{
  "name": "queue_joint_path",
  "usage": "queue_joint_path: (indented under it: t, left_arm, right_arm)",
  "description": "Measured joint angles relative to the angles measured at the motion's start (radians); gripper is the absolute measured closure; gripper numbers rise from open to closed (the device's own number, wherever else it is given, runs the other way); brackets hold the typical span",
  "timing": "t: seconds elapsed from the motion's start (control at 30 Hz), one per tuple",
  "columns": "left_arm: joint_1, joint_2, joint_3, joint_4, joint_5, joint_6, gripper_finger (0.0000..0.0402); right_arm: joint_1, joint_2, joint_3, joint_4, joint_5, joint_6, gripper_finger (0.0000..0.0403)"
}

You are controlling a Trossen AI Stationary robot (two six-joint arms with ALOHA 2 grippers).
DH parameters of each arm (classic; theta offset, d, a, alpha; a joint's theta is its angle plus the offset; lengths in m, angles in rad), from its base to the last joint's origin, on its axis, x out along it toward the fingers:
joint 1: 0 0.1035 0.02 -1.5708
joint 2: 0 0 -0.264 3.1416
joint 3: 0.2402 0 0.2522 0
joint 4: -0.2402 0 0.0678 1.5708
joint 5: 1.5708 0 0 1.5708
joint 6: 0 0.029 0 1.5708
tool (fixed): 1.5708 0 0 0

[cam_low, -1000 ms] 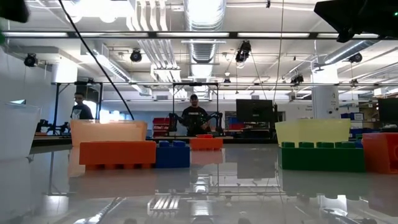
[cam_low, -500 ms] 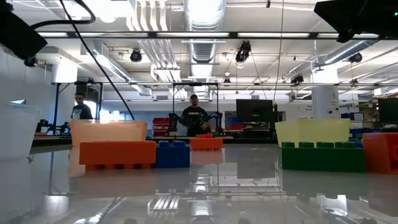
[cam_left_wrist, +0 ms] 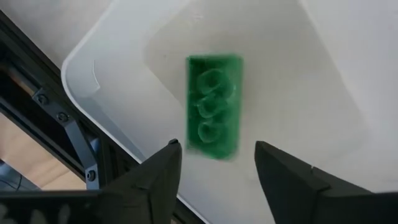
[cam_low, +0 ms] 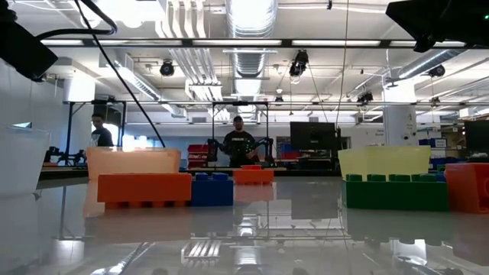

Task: Sort & place blocks by color
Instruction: Put the orange game piece into the yellow bin

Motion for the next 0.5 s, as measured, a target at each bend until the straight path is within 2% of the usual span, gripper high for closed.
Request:
queue_joint_path:
  t: [0.23,0.3,0.4,0.5]
  left_arm:
    - [0.004,-0.002,0.032,0.004,-0.007,0.106,0.0197]
    - [0.008,-0.002,0.055,0.006,-0.039,0.156,0.0197]
    - [0.014,-0.002,0.097,0.007,-0.144,0.237,0.0196]
    - [0.020,-0.003,0.142,0.035,-0.325,0.364,0.0196]
  right_arm:
    - [0.000,0.000,0.000,0.000,0.000,-0.004,0.0335]
    - [0.000,0.000,0.000,0.006,0.001,-0.031,0.0335]
    - [0.000,0.000,0.000,0.031,0.001,-0.064,0.0335]
    - [0.000,-0.001,0.000,0.036,0.001,-0.021,0.0335]
